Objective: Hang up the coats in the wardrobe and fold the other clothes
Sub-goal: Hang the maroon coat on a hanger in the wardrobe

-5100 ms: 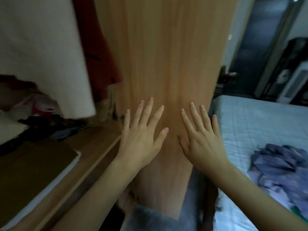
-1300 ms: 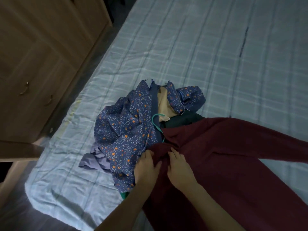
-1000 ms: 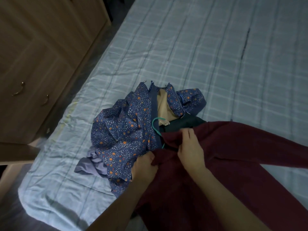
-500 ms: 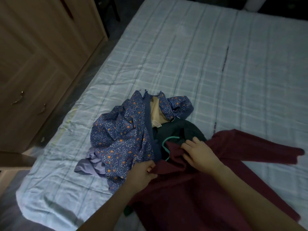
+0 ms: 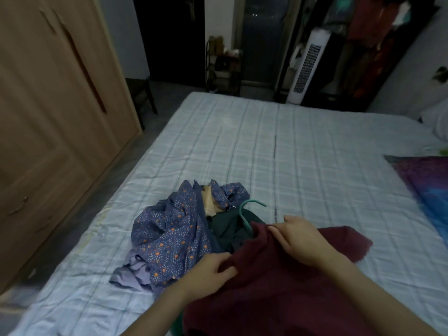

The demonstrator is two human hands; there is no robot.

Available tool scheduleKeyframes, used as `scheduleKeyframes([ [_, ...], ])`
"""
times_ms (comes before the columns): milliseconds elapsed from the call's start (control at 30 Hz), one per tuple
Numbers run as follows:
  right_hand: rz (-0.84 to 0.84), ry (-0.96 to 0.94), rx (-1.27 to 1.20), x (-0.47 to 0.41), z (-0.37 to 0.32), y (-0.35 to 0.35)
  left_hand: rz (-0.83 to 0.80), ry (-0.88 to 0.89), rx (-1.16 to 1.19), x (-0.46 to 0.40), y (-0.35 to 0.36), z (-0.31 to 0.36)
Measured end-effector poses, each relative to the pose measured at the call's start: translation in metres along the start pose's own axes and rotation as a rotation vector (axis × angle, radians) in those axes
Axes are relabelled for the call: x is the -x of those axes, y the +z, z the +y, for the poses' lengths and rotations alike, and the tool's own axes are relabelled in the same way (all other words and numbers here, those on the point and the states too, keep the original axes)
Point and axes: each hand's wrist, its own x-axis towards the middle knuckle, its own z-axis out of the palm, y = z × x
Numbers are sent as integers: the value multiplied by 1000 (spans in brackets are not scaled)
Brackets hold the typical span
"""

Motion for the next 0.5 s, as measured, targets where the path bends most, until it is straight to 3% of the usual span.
scheduleKeyframes([
  [100, -110, 50, -78, 26, -14, -33, -12, 38, 47, 28, -1, 25],
  [167, -90, 50, -128, 44, -25, -51, 7, 55, 117, 49, -6, 44],
  [400, 158, -152, -49, 105, -75, -110, 41, 114, 168, 127, -41, 102],
  [500, 334, -333, 163, 116, -103, -126, 32, 106, 186, 170, -58, 123],
])
